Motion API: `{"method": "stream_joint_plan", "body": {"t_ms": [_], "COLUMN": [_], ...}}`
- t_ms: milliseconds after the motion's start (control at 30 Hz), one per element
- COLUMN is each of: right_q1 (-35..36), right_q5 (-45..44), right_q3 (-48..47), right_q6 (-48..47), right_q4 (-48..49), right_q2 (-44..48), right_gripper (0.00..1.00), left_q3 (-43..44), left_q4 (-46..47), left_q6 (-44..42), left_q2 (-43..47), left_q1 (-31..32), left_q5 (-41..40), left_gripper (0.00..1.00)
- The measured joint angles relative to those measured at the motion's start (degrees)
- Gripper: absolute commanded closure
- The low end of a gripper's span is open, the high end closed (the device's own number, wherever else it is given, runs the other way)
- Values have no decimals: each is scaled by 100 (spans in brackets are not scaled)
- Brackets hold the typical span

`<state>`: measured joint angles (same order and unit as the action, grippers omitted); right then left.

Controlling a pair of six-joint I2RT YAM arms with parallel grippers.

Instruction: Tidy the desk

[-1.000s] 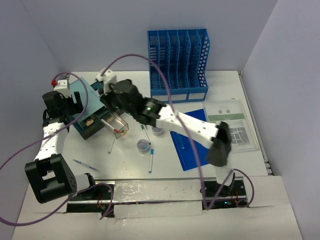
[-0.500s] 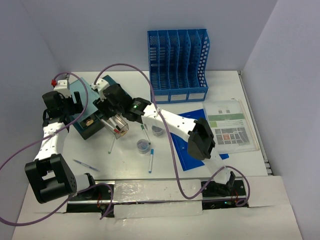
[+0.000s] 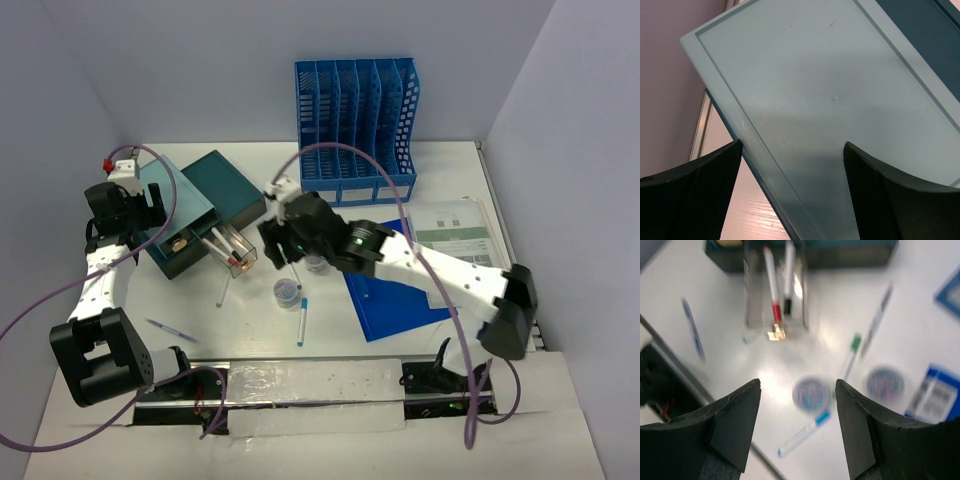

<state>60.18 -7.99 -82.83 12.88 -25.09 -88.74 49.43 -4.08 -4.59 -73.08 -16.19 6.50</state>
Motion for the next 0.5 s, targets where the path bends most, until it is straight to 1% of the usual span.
{"method": "stream_joint_plan", "body": {"t_ms": [67, 133, 233, 333, 500], "right_q1": [6, 34, 212, 466, 800], "right_q5": [-45, -69, -164, -207, -315], "right_q3": [605, 1111, 1658, 1740, 1270], "right_q6": [354, 698, 1114, 1372, 1561], "right_q4": [-141, -256, -421, -731, -1214], "right_q2": [446, 629, 558, 180, -899], "right_gripper": [31, 31, 31, 30, 30], "left_q3": [0, 0, 0, 0, 0], "left_q4": [0, 0, -2, 0, -2], "left_q6": [-8, -12, -12, -15, -17], "left_q2": [0, 0, 0, 0, 7], "left_q1": [0, 0, 0, 0, 0], "left_q5": [0, 0, 2, 1, 3], "left_gripper": [12, 12, 12, 12, 12]}}
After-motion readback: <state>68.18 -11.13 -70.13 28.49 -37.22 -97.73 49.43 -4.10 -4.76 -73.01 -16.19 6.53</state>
